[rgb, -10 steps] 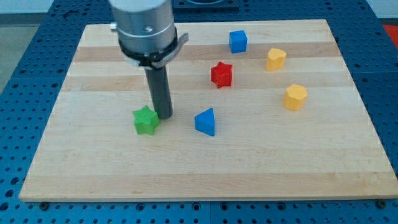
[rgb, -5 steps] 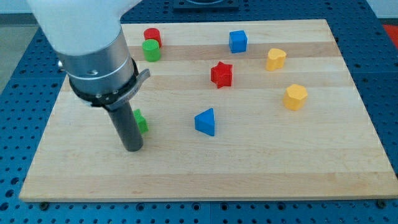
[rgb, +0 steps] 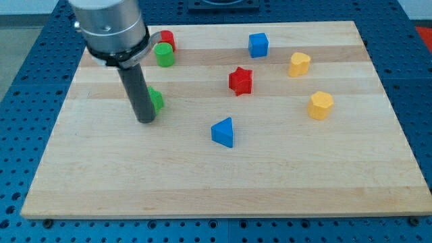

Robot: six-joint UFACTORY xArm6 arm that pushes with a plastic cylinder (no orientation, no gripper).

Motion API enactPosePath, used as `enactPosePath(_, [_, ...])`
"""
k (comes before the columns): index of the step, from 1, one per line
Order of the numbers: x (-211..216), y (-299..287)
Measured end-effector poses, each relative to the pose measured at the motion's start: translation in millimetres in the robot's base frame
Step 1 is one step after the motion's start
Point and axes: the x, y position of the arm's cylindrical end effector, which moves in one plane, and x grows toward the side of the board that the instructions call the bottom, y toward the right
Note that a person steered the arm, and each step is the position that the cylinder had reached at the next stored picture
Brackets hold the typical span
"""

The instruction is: Slide the green star to the green circle

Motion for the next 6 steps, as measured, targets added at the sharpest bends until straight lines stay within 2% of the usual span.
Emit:
enactPosePath(1, [-20.4,0.3])
enactPosePath(3, [-22.4,-33.7])
enactPosePath(6, [-55.0,-13.3])
